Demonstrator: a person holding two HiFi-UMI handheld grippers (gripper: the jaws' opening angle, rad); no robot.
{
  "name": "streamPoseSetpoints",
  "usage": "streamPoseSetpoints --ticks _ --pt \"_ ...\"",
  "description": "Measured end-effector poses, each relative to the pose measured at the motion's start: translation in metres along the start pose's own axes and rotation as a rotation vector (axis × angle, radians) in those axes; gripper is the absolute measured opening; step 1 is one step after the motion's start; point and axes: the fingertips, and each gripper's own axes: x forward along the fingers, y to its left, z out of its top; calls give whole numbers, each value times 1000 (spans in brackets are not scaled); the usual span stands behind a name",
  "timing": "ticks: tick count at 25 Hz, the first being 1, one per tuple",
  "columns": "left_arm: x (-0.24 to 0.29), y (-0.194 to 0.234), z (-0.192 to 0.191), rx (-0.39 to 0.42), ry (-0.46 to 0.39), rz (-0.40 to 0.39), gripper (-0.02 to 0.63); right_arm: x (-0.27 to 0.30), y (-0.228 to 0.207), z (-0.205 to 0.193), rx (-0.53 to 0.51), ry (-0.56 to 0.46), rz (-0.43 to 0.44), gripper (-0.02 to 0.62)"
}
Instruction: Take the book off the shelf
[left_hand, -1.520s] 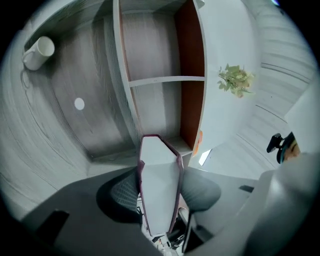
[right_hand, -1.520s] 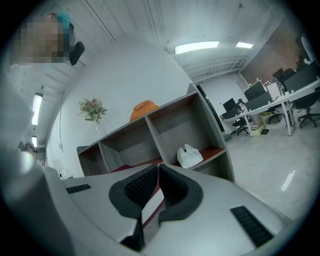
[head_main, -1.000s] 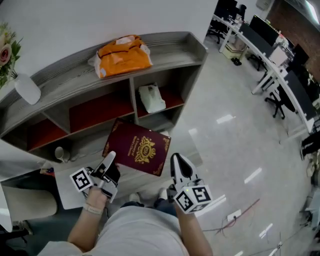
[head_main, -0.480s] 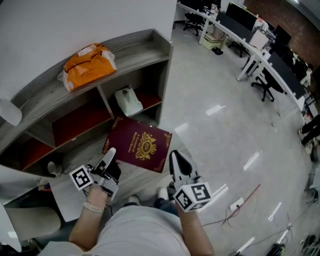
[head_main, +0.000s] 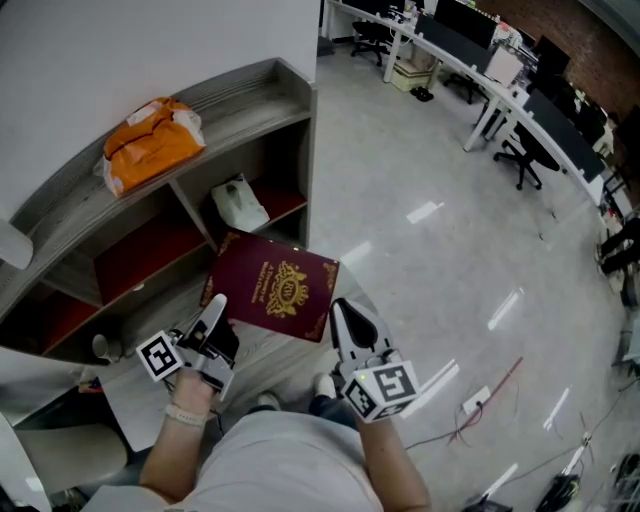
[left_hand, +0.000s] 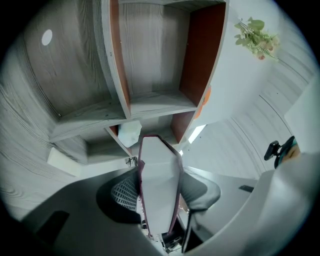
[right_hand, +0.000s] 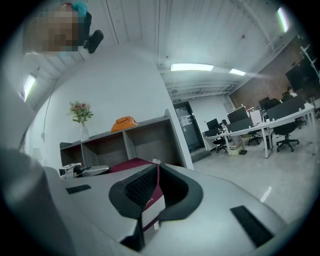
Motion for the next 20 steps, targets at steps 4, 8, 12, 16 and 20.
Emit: streamPoseSetpoints --ticks 4,8,12,16,20 --pt "-1 2 -2 -4 -1 3 227 1 0 -1 1 2 5 25" --pt "-1 1 -3 -8 -4 3 227 0 -3 0 5 0 0 23" --pt "-3 0 -3 -10 -4 0 227 0 -5 0 12 2 -6 24" --pt "-4 0 -4 -12 -1 -1 227 0 -4 -1 14 -1 -6 24" --pt "-5 2 -4 -16 2 2 227 2 -5 0 17 -3 -11 24"
